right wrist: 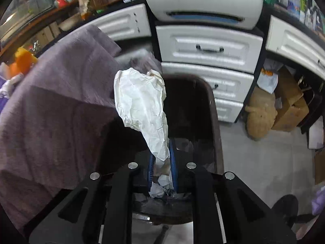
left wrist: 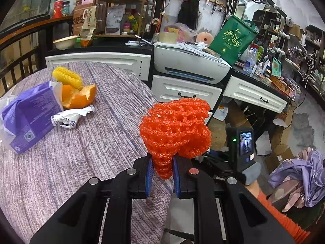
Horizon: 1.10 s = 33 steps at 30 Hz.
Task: Collect trash
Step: 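Carry the orange net and white tissue to the brown bin with both tools, then open the right tool over the bin while the left tool releases the orange net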
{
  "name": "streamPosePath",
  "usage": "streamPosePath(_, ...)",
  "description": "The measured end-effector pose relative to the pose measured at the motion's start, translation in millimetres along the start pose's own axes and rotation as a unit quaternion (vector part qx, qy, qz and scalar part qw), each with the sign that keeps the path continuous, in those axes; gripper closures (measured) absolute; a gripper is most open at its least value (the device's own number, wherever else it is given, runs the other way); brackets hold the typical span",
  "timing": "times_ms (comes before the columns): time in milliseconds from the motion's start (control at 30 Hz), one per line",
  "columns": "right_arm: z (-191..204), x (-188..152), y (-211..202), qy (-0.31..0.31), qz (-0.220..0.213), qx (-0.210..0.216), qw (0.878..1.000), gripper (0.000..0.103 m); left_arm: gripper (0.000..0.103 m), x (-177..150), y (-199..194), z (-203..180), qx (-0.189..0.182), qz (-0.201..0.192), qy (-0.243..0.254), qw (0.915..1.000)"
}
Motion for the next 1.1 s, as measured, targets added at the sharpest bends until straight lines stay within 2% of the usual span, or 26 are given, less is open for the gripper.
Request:
streamPosePath(67,-5,-3,9,0.015,0.011,0.003,1.000,0.065,0.086,1,4,-5,-0.004,0.005,0.004,1.0000)
streamPosePath(100,-7,-4,11,0.023,0.014,0.005,1.000,0.045,0.086,1,6,-8,-0.008,0.007,0.005,0.9999)
streamPosePath(133,-9,-6,11,0.029,0.014,0.009,0.999,0.034,0.086,1,9,-11,-0.013,0.010,0.006,0.9998)
streamPosePath(200,-10,-8,3,0.032,-0.001,0.015,0.999,0.034,0.086,2,14,-17,-0.018,0.016,0.012,0.9996)
streamPosePath(300,-16,-10,-15,0.027,-0.021,-0.006,0.999,0.034,0.086,3,25,-28,-0.021,0.025,0.025,0.9991)
streamPosePath(367,-23,-12,-27,0.037,-0.033,-0.009,0.999,0.030,0.086,3,35,-37,-0.023,0.035,0.034,0.9985)
streamPosePath(400,-31,-14,-35,0.047,-0.041,-0.012,0.998,0.027,0.086,4,39,-41,-0.023,0.039,0.038,0.9982)
streamPosePath(700,-95,-32,-80,0.115,-0.069,-0.032,0.990,0.027,0.086,-4,91,-79,-0.010,0.088,0.088,0.9921)
streamPosePath(900,-120,-42,-89,0.138,-0.077,-0.044,0.986,0.027,0.086,-13,124,-89,-0.002,0.123,0.096,0.9877)
streamPosePath(1100,-124,-48,-85,0.144,-0.072,-0.044,0.986,0.027,0.086,-17,152,-91,0.011,0.151,0.100,0.9835)
Point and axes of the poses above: each gripper's, at about its wrist camera, not at the fingertips, and y roughly the way its jaws point, z to its left, x to its top, the point moved 6 cm from there along y, roughly the way its jaws point, and after that the axes turned 9 degrees about z, right-handed, at the moved point
